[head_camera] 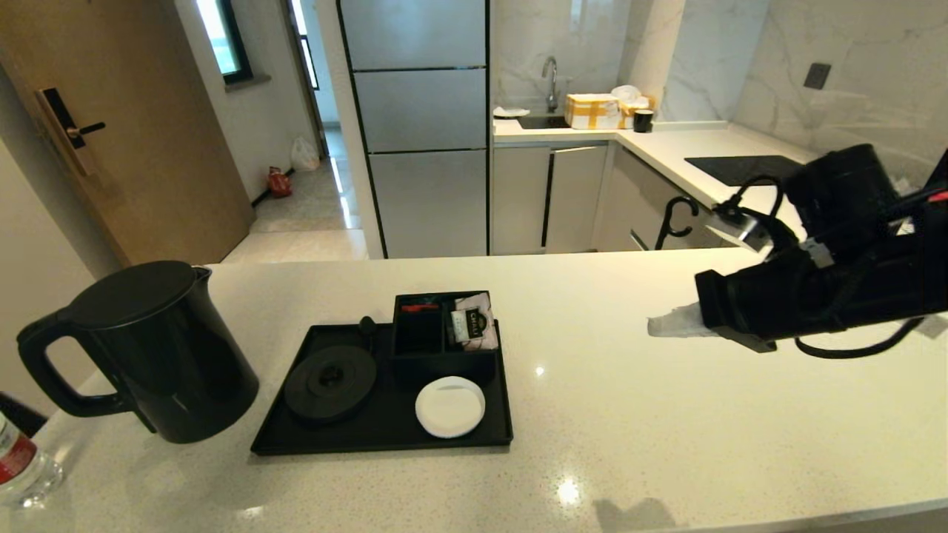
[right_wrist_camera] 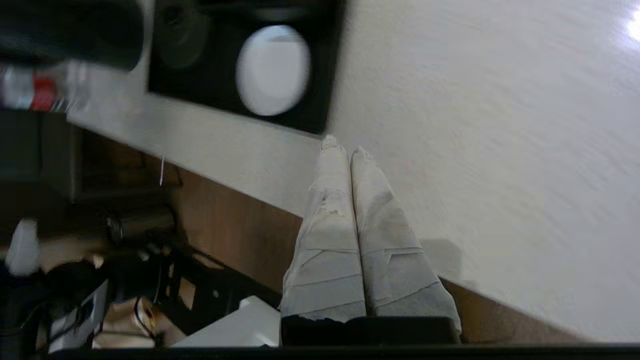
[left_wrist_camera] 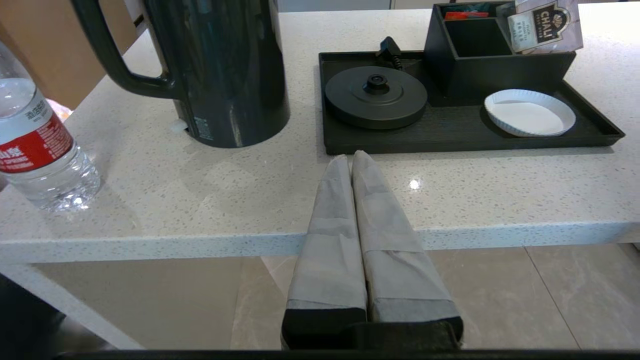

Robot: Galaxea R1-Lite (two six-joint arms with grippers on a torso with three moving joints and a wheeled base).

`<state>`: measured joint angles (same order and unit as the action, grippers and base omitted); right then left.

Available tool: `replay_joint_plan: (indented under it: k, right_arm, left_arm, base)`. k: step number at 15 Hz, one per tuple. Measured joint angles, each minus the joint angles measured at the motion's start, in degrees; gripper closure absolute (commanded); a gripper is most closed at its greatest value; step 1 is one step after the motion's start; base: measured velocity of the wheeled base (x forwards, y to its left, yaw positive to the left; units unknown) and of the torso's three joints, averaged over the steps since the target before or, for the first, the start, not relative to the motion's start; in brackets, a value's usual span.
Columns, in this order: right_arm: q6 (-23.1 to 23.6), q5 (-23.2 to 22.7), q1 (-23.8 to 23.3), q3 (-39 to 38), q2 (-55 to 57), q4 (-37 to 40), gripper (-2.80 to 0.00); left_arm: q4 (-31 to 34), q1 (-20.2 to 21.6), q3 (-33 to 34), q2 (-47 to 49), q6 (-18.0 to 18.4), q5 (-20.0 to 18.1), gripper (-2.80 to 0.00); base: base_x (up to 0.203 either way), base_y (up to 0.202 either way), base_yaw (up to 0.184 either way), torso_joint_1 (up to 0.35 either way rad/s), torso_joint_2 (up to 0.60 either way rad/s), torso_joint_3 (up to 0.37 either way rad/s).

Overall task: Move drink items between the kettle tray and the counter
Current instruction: Pick up the tea bag

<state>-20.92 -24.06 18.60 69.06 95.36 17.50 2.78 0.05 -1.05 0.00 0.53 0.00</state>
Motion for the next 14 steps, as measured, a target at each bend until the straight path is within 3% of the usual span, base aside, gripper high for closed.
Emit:
replay_joint_plan:
  k: [5, 10, 11, 14]
  right_arm:
    - [2.7, 2.9, 13.4, 12.3, 10.6, 0.3, 0.0]
    - [4.5, 5.4, 17.5, 14.8, 19.7, -4.3, 0.0]
    - [4.8, 5.6, 17.7, 15.8, 21.0, -4.5, -2.8]
    - [5.0, 7.9, 17.9, 17.6, 24.1, -5.8, -2.8]
  left_arm:
    - [0.0, 0.0, 0.0, 0.0, 0.0, 0.0, 0.0]
    - [0.0, 0.0, 0.0, 0.0, 0.0, 0.0, 0.0]
    - [0.0, 0.0, 0.0, 0.0, 0.0, 0.0, 0.0]
    - [0.0, 0.0, 0.0, 0.0, 0.0, 0.0, 0.0]
  base:
    - [0.0, 0.0, 0.0, 0.0, 0.0, 0.0]
    - [0.0, 0.0, 0.0, 0.0, 0.0, 0.0]
    - [0.0, 0.0, 0.0, 0.0, 0.0, 0.0]
    - [0.0, 0.0, 0.0, 0.0, 0.0, 0.0]
